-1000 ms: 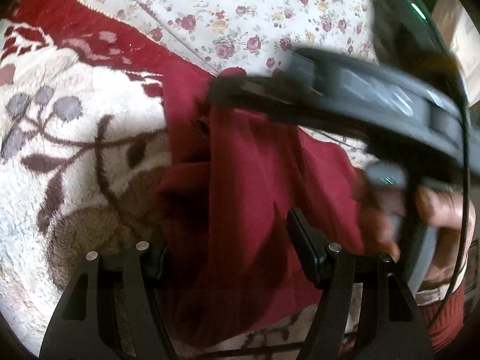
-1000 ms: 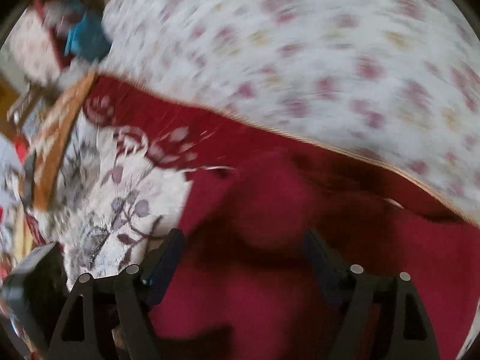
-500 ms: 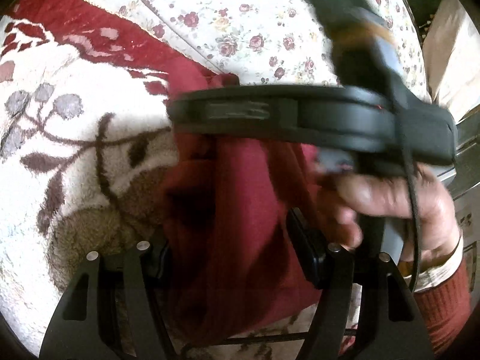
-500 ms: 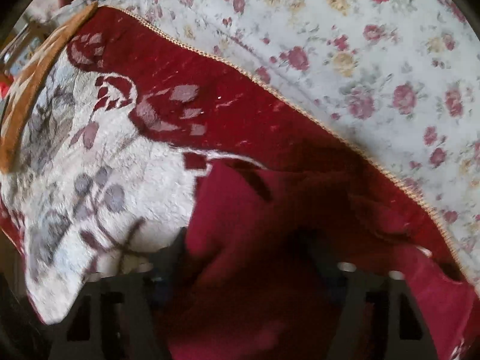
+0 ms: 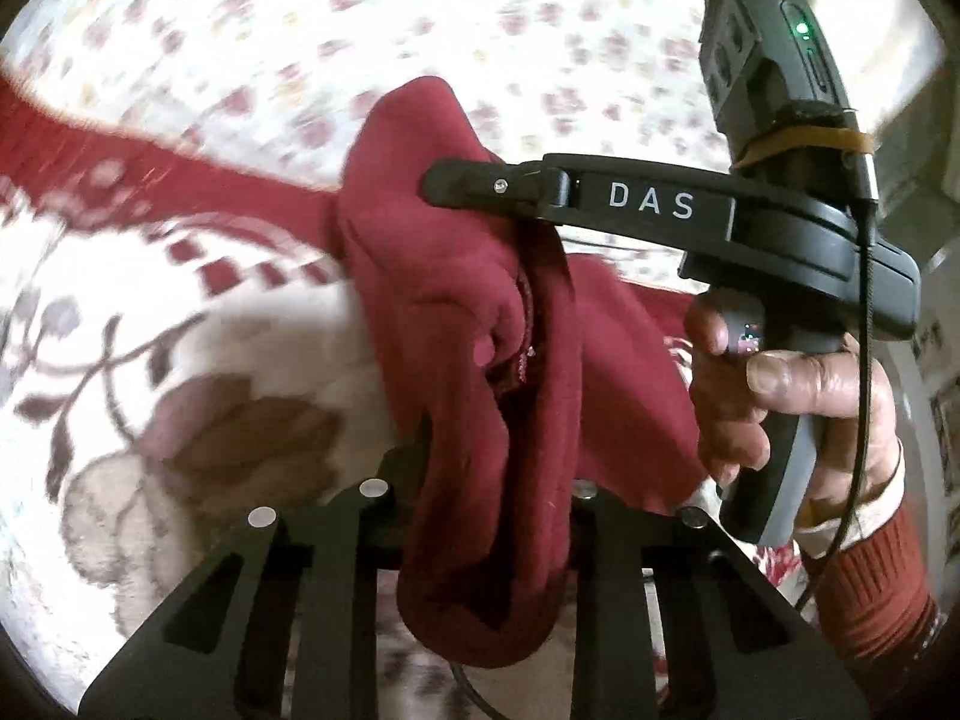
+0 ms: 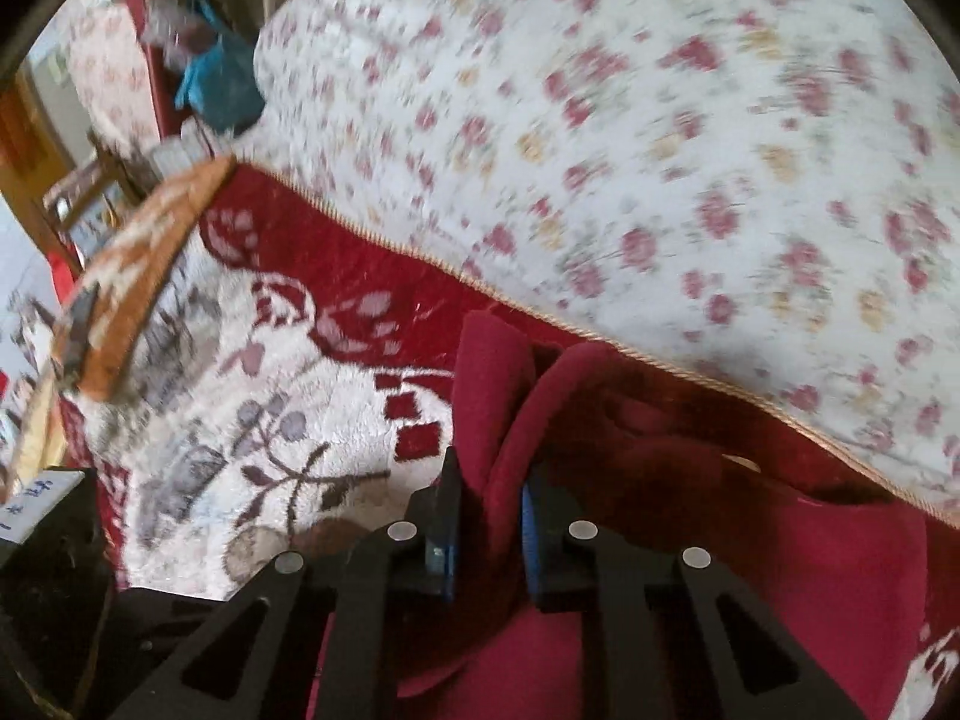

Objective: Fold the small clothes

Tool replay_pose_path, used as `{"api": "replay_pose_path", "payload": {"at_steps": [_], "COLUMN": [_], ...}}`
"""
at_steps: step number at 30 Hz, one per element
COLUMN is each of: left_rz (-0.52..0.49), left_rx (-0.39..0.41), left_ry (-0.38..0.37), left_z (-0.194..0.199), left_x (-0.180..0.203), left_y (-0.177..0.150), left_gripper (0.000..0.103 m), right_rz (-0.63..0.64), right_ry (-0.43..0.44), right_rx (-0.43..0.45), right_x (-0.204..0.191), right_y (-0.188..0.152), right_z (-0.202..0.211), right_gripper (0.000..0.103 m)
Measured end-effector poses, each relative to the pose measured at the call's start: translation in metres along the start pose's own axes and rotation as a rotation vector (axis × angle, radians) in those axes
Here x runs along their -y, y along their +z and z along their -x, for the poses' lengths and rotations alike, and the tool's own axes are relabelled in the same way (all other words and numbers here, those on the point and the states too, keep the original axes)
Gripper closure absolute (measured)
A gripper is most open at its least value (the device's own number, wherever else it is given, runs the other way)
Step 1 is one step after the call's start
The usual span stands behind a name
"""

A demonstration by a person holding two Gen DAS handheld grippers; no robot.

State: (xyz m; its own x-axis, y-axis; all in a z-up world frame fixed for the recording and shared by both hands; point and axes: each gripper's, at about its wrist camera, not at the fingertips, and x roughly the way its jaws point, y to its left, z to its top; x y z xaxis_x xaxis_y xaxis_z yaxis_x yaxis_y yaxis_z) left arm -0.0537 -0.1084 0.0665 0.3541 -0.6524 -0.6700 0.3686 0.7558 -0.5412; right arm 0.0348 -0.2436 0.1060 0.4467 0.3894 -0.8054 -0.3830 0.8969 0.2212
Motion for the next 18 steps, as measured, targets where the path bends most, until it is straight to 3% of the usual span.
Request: {"api": "replay_pose_path", "payload": {"at_steps": [5,9,12,15,17,18], "left_rz": [-0.125,-0.206,-0.207,-0.165,-0.168,-0.173], "left_rx": [-0.015,-0.070,-0.158,-0.254,-0.248,-0.236], "left_ry": [-0.059,-0.106,-0.115,-0.090,-0.086,-0.087], "left_z": [-0.009,-0.043,-0.091,-0.134,-0.135,-0.130], "left_x": [0.064,0.113,0.129,0.128,0.128,0.128], "left_y": [0.013,0.022,0.017,0.006,0.001,0.001], "left_gripper": [0.082,0.082,0.082,0.083,0.082,0.078], "right_rz": [-0.064,-0.205,-0.318,-0.451,-0.540,-0.574], "right_ry": [-0.024,-0.038,-0.077,-0.117,-0.091,-0.063], "right_rx": [0.085,0.141,0.121,0.044,0.043,0.078], "right_x": [0.043,0.101,0.142,0.178,0.194,0.198], "right_y": [-0.016,-0.041,-0.068,-0.099,-0.114,-0.121], "right_z": [0.057,0.091,0.091,0.070,0.067,0.072], "right_gripper": [0.088,0.088,0.088,0.086,0.082,0.074]}}
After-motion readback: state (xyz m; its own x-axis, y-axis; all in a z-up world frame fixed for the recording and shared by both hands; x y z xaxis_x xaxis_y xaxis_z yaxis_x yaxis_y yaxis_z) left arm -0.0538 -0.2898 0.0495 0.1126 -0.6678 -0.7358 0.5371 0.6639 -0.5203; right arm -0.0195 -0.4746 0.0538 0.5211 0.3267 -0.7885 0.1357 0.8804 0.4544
